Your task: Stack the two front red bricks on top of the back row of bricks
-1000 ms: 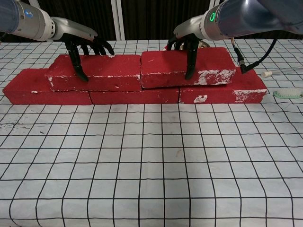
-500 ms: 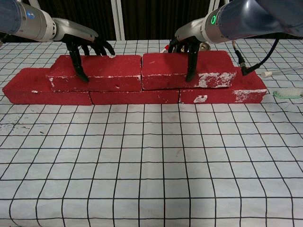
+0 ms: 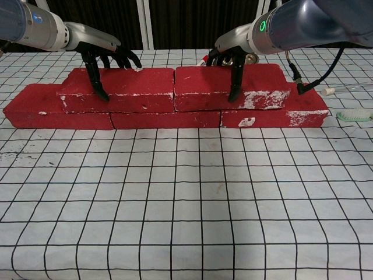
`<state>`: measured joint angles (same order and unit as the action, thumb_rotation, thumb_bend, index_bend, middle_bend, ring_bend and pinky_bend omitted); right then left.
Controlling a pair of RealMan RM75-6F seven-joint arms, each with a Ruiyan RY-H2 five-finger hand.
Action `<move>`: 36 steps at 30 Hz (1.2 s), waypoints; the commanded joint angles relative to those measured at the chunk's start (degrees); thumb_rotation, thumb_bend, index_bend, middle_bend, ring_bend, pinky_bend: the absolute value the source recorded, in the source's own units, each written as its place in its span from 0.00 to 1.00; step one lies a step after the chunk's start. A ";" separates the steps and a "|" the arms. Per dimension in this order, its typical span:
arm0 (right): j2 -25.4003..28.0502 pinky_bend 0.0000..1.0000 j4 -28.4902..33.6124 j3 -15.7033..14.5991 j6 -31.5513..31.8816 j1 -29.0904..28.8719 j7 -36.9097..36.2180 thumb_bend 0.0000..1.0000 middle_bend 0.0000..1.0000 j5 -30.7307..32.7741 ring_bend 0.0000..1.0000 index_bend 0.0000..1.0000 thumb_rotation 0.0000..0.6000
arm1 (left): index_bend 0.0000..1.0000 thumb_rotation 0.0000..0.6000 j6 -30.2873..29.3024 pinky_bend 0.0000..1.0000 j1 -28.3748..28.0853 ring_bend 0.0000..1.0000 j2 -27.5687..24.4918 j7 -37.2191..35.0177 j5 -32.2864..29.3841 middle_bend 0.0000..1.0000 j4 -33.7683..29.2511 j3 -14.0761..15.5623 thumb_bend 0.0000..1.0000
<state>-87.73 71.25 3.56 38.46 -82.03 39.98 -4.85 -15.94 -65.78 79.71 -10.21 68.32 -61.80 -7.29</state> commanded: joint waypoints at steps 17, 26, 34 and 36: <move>-0.10 0.12 -0.36 -0.35 -0.63 0.00 0.52 0.00 0.08 0.20 0.03 0.07 1.00 | 0.08 1.00 0.18 0.20 0.02 0.05 0.10 0.21 -0.33 0.16 0.32 -0.18 0.00; 0.20 0.12 -0.13 -0.42 -1.06 0.09 0.30 0.00 0.07 -0.42 0.02 0.07 1.00 | 0.08 1.00 0.22 0.20 -0.02 0.05 0.29 0.30 -0.19 0.16 0.53 -0.25 0.00; 0.23 0.12 0.05 -0.52 -1.01 0.17 -0.07 0.00 0.07 -1.04 0.02 0.07 1.00 | 0.07 1.00 0.31 0.20 -0.06 0.05 0.34 0.37 -0.39 0.16 0.50 -0.30 0.00; 0.16 0.12 0.01 -0.57 -0.90 0.17 -0.09 0.00 0.07 -1.08 0.02 0.06 1.00 | 0.07 1.00 0.25 0.20 -0.06 0.05 0.38 0.46 -0.50 0.16 0.54 -0.29 0.00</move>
<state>-87.57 71.26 2.99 37.56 -81.86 39.89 -5.92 -15.68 -65.84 80.09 -9.75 67.83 -61.26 -7.58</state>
